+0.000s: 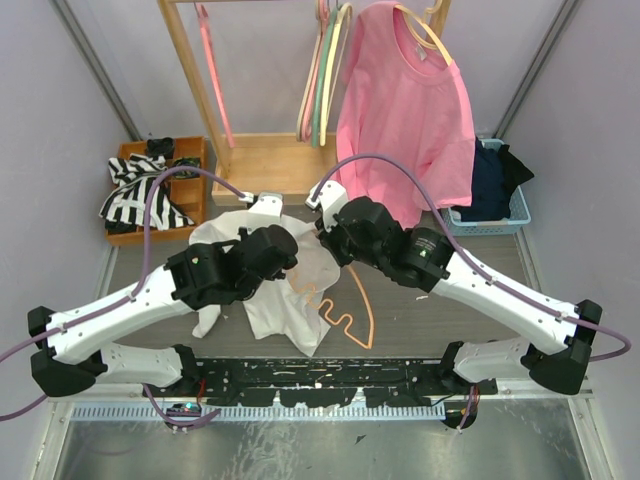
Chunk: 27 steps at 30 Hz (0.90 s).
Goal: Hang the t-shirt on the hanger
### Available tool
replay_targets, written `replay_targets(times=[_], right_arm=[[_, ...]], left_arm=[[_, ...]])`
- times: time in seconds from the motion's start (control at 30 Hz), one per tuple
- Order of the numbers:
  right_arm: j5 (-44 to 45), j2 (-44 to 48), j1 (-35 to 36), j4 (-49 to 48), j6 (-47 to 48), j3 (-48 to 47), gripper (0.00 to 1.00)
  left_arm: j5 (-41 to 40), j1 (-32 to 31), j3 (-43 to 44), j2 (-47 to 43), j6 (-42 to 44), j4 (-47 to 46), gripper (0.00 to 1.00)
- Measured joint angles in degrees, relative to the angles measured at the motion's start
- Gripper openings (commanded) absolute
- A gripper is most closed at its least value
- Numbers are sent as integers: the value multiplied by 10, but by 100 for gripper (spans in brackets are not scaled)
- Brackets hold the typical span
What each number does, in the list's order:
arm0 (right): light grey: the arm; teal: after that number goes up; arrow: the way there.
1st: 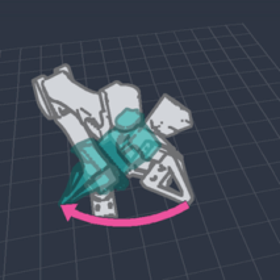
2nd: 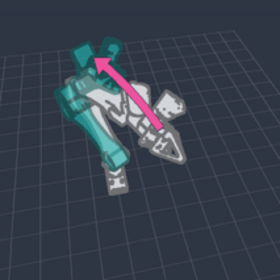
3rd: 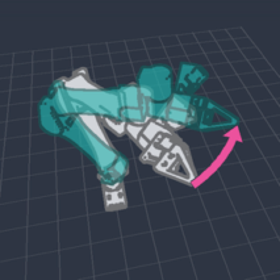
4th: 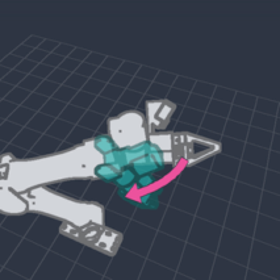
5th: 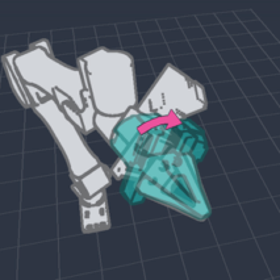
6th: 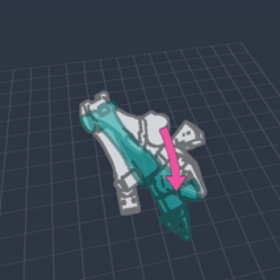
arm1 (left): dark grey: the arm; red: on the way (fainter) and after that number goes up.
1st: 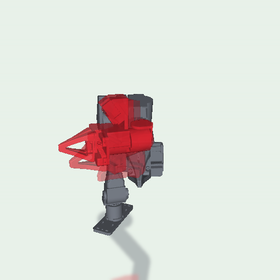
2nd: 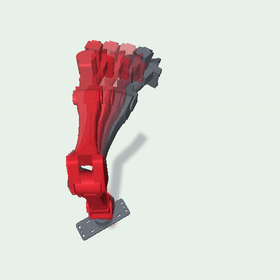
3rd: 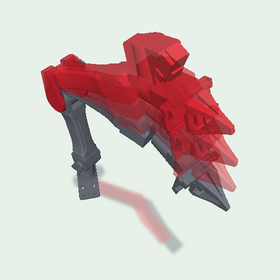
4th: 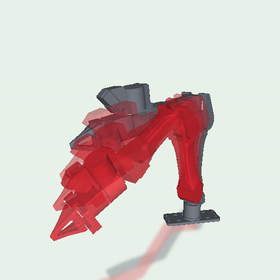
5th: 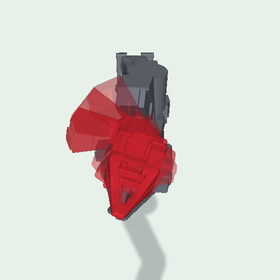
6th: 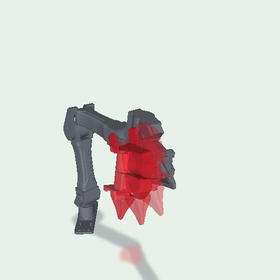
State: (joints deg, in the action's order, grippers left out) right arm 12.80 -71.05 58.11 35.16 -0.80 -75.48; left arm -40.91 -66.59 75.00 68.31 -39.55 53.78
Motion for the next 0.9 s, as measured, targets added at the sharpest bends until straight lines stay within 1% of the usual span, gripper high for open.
replay_targets(times=[0.23,0.37,0.53,0.77,0.9], right_arm=[[1,2,0,21,3,2,1],[2,1,1,53,9,-12,1],[1,-1,2,93,24,-38,1],[1,3,2,146,47,-40,1],[16,3,3,169,59,-40,1]], left_arm=[[38,-3,0,-11,-22,6,0],[51,-19,0,-12,-36,5,0],[56,-27,-2,-12,-48,5,0],[57,-36,-21,-12,-61,4,0],[57,-44,-22,-13,-63,2,0]])
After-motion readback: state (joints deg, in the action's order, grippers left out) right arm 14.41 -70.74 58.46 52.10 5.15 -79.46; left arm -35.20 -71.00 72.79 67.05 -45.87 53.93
